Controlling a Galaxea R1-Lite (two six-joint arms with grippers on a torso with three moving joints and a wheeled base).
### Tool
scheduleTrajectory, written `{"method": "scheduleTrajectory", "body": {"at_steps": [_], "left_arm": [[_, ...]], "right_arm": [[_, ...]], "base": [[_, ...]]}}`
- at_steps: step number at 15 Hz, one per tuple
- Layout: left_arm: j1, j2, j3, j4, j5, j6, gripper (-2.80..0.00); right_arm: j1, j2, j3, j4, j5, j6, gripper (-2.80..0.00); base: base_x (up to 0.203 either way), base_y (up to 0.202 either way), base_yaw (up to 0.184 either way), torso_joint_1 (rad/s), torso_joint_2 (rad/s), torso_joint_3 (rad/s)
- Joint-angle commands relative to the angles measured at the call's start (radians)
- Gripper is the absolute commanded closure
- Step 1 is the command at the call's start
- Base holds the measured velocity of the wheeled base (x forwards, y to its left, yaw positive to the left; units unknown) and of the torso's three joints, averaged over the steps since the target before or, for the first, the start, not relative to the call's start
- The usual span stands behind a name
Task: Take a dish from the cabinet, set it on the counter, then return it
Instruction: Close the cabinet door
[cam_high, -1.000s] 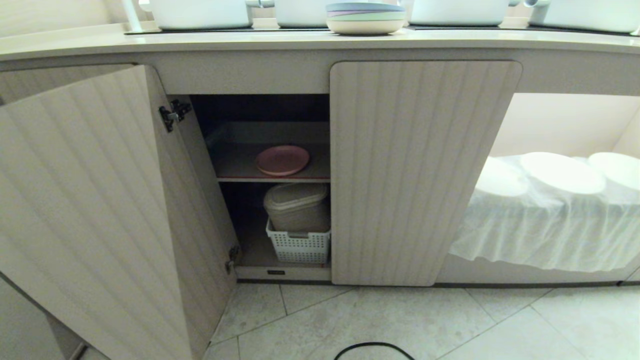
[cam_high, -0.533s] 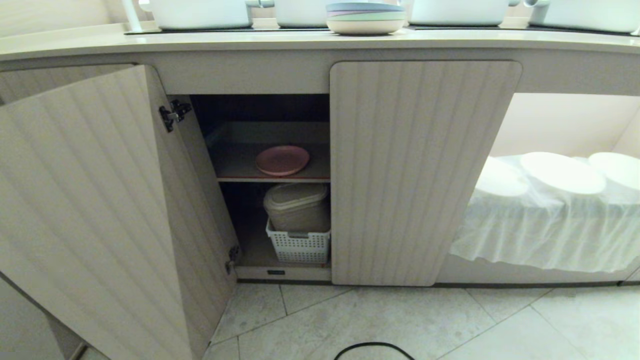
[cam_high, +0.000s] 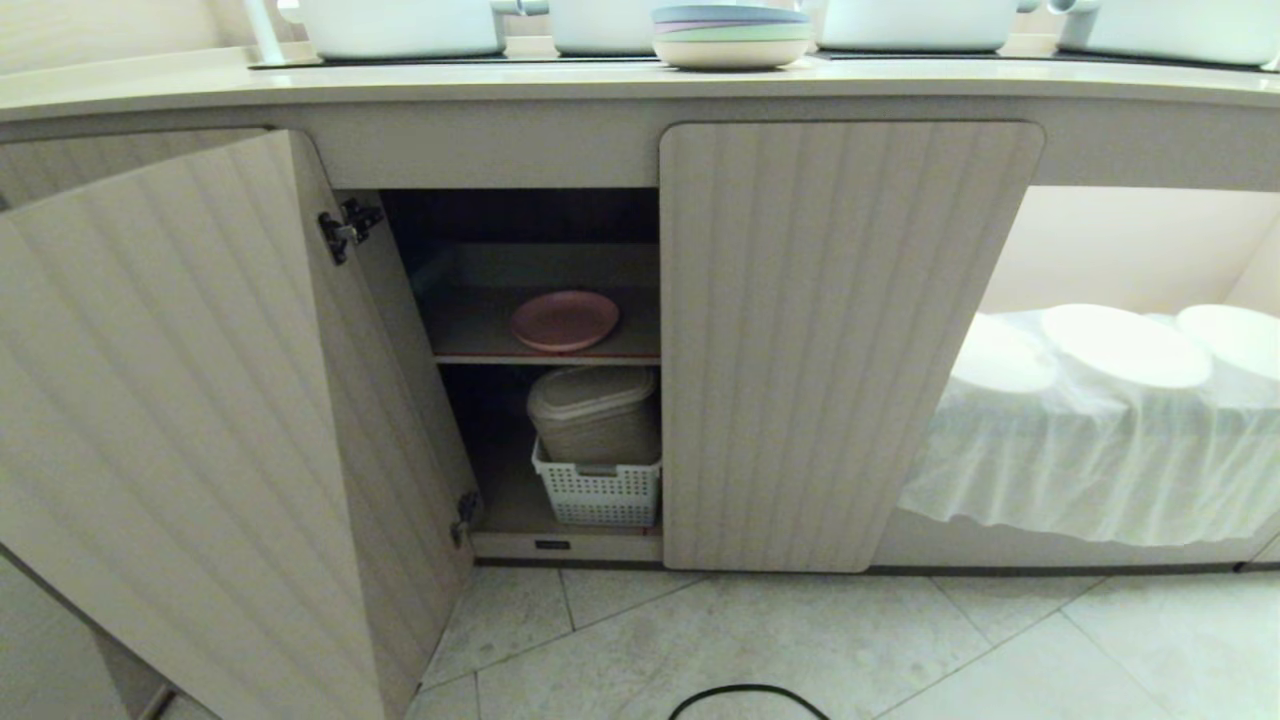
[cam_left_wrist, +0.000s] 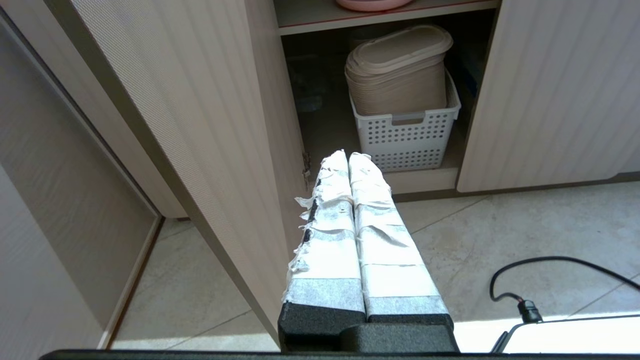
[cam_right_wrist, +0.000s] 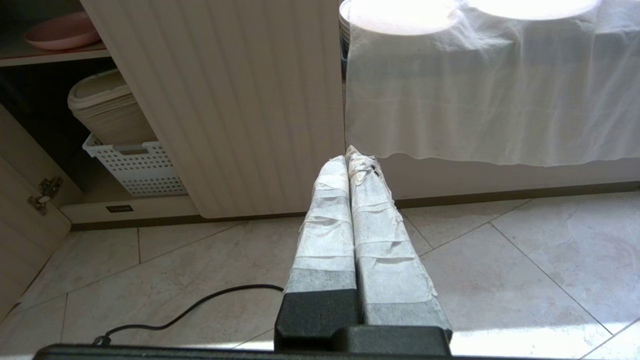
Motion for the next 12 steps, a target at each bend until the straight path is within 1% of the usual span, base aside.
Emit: {"method": "scheduleTrajectory", "body": {"at_steps": [1,12], "left_arm": [[0.0,0.0,0.0,0.0,0.001,0.002,0.0],[0.0,0.0,0.0,0.0,0.0,-0.007,0.0]], "right_arm": [[0.0,0.0,0.0,0.0,0.0,0.0,0.0],[0.0,0.0,0.0,0.0,0.0,0.0,0.0]], "base": [[0.0,0.0,0.0,0.0,0.0,0.0],[0.0,0.0,0.0,0.0,0.0,0.0]]}}
